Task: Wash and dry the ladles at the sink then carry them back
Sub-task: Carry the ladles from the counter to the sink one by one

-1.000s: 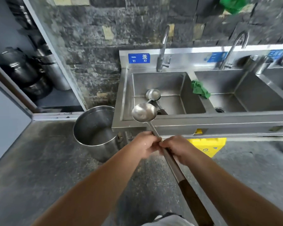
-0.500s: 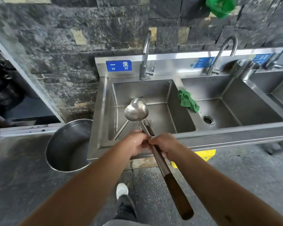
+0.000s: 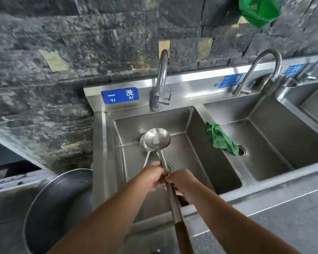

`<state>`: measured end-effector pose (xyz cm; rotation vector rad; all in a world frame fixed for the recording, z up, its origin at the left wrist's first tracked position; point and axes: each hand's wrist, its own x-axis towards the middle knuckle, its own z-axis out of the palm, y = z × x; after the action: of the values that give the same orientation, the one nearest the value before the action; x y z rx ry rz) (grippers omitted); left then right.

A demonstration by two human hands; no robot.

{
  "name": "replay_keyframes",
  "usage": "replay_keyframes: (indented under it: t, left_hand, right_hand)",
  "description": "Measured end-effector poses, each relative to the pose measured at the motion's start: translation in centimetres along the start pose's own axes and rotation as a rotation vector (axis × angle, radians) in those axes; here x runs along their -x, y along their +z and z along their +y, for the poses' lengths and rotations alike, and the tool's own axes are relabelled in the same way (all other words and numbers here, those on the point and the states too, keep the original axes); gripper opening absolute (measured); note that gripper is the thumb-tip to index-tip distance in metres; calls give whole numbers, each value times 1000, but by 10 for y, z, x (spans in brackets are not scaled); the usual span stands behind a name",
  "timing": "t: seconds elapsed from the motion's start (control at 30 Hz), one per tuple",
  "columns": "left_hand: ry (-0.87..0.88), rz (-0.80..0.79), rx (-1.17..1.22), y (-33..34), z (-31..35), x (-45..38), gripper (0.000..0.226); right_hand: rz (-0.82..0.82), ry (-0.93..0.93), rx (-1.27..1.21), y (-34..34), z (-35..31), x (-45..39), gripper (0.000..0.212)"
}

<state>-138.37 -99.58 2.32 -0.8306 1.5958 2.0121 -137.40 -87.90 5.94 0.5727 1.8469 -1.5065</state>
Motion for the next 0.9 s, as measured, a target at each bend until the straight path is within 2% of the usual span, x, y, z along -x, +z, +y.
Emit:
replay_keyframes:
  t: [0.17, 0.3, 0.53, 0.63, 0.9]
  left_hand:
    - [-42, 13, -51, -19, 7, -48, 25]
    - [-64, 35, -74, -29, 0, -91, 22]
    - [-139, 123, -103, -47, -20, -162, 20]
    - [-154, 137, -80, -53, -30, -183, 22]
    - [-114, 178, -100, -56, -32, -212, 24]
  right_hand:
    - [-3, 33, 75, 18, -8, -52, 13]
    - [-13, 81, 129, 28, -9, -97, 21]
    - [-14, 93, 349, 43, 13, -175, 10]
    - [-19, 115, 374, 50, 22, -201, 7]
    - [-9, 125, 381, 59, 27, -242, 17]
